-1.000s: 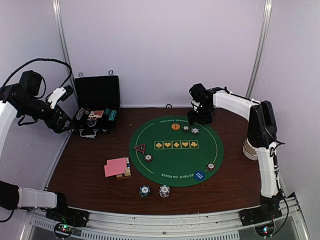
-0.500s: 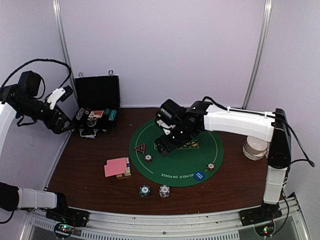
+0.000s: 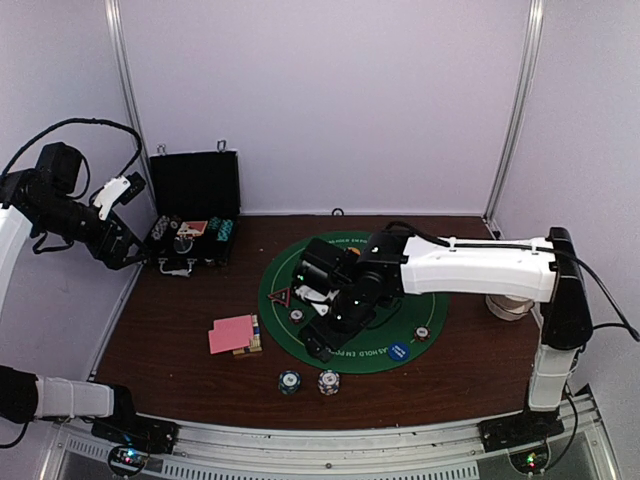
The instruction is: Distribute texas hold em gaming equipment
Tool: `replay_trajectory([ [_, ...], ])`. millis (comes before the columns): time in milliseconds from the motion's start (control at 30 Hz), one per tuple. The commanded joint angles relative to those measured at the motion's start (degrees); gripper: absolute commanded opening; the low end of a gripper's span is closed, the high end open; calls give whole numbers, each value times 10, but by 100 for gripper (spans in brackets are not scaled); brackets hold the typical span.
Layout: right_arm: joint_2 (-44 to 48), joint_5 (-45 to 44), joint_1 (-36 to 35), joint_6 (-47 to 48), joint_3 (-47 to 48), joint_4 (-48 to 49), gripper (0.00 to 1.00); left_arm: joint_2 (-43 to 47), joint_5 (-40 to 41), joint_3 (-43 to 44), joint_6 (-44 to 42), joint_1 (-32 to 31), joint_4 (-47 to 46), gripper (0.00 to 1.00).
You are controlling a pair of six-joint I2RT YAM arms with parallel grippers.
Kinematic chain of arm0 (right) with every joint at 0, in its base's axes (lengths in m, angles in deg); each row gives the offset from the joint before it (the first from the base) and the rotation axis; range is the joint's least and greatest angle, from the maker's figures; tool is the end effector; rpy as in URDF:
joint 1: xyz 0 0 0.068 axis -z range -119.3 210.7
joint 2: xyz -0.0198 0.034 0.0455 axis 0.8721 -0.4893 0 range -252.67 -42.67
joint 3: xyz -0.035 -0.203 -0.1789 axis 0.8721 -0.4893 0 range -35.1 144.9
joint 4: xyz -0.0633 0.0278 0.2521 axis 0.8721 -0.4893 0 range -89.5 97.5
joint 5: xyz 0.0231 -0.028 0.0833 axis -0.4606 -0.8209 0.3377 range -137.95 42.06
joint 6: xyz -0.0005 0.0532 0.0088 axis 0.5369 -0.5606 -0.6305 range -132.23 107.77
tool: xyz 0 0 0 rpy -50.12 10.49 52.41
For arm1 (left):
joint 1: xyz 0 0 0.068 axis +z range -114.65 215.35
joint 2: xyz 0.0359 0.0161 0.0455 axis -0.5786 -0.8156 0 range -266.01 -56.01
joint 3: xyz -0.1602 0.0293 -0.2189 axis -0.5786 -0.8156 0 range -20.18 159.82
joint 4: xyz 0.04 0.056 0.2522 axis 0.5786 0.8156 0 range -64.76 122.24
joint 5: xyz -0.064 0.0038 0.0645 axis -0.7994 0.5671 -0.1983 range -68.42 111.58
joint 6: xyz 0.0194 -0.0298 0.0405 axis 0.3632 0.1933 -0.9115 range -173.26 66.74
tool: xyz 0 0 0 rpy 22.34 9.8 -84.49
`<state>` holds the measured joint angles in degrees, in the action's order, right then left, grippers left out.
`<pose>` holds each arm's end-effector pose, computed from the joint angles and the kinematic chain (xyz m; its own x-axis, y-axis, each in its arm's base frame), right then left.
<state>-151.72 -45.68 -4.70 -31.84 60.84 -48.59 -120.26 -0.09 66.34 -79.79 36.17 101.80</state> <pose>0.1640 0.3618 0.2634 -0.6735 -0.6654 -0.3220 -0.7307 0.6651 0.1540 0.1720 -0.0107 0.4127 -0.6360 0.4060 -0.6563 0.5436 0.8393 -0.0075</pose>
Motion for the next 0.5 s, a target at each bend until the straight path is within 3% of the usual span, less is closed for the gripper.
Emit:
replay_trajectory([
  [0, 9, 52, -9, 3, -37, 3, 91, 10, -6, -2, -5, 3, -1, 97],
  [467, -36, 85, -35, 8, -85, 53, 84, 3, -8, 3, -5, 3, -2, 98],
])
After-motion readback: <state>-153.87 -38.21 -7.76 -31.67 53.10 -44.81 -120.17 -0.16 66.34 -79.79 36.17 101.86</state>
